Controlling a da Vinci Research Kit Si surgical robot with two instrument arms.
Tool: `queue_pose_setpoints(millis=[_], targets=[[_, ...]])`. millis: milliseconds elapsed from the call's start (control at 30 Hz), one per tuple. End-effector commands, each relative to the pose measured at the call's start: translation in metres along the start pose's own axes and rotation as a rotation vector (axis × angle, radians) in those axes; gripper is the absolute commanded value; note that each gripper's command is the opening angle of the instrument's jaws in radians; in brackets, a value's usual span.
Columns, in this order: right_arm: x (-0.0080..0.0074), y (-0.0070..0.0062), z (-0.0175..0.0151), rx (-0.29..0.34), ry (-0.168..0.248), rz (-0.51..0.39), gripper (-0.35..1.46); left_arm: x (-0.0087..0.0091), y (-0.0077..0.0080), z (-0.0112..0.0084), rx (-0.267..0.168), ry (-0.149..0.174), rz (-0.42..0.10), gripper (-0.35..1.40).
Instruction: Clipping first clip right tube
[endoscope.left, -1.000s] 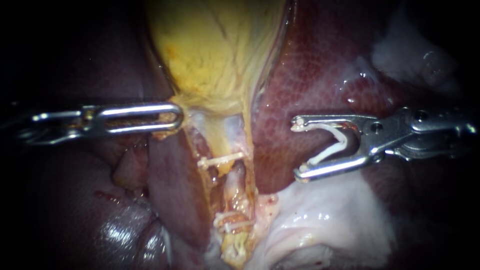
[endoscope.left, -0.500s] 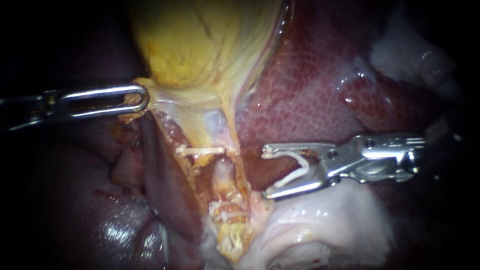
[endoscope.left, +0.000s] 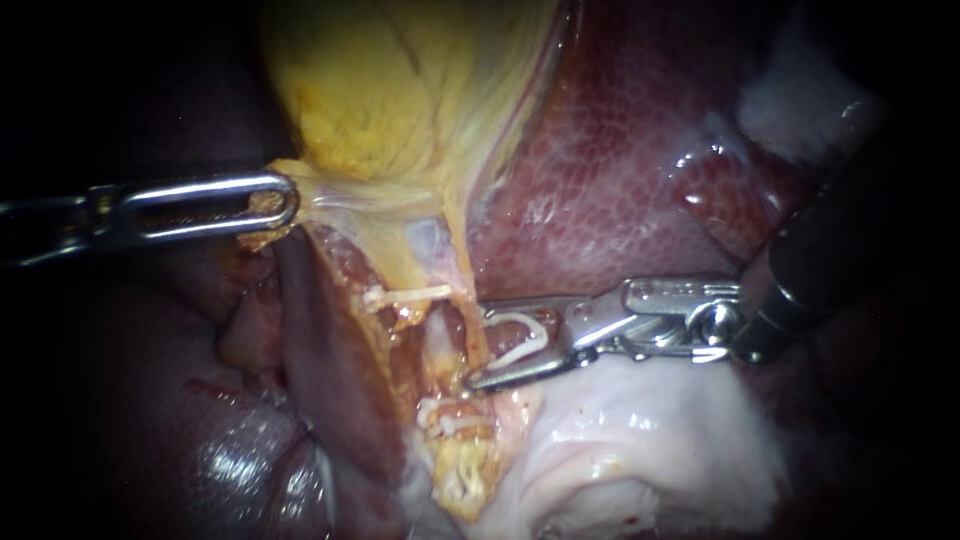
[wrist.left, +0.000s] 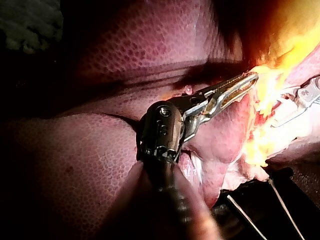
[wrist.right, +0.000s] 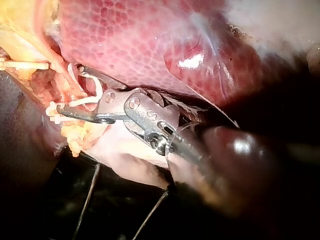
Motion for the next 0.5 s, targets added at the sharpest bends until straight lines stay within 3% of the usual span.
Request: queue_pose_setpoints(millis=[33, 133, 233, 367, 500], targets=[[0.0003, -0.0005, 0.0, 0.022, 0.006, 0.005, 0.59, -0.0001, 0.0, 0.0, 0.0, 0.0, 0.0, -0.35], [0.0005, -0.0017, 0.0007, 0.086, 0.008, 0.024, 0.58, 0.0, -0.0001, 0.0, -0.001, 0.0, 0.0, -0.35], [0.0004, -0.0024, 0.0013, 0.107, 0.0, 0.016, 0.58, 0.0, -0.0001, 0.0001, -0.001, -0.001, 0.0, -0.35], [-0.0004, -0.0024, 0.0015, 0.128, -0.009, 0.023, 0.57, 0.0001, -0.0001, 0.0001, -0.001, -0.001, 0.001, -0.35], [-0.002, -0.0022, 0.002, 0.116, -0.045, 0.029, 0.57, 0.0002, 0.0, 0.0001, -0.002, -0.001, 0.001, -0.35]])
